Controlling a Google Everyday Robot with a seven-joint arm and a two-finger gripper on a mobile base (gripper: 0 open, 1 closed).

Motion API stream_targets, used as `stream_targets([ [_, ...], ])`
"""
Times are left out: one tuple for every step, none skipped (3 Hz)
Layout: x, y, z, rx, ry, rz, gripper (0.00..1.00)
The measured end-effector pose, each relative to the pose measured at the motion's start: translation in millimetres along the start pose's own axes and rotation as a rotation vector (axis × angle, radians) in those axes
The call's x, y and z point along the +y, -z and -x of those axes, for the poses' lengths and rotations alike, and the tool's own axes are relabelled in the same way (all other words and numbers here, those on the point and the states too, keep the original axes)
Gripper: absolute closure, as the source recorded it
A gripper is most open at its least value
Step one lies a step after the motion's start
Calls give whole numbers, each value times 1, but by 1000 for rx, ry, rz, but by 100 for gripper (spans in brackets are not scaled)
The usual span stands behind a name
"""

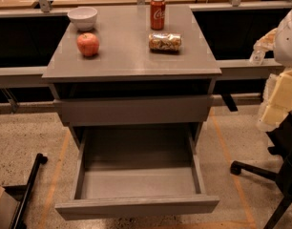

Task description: Place orange can into middle drawer

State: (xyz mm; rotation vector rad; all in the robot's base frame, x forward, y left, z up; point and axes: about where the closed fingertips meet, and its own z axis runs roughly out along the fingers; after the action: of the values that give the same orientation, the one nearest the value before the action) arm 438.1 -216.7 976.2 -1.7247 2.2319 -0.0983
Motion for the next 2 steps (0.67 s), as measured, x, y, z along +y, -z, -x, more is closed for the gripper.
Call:
stream_targets([
  [0, 0, 0, 0, 0, 0, 0],
  [-9, -7, 8, -78, 30, 17, 0],
])
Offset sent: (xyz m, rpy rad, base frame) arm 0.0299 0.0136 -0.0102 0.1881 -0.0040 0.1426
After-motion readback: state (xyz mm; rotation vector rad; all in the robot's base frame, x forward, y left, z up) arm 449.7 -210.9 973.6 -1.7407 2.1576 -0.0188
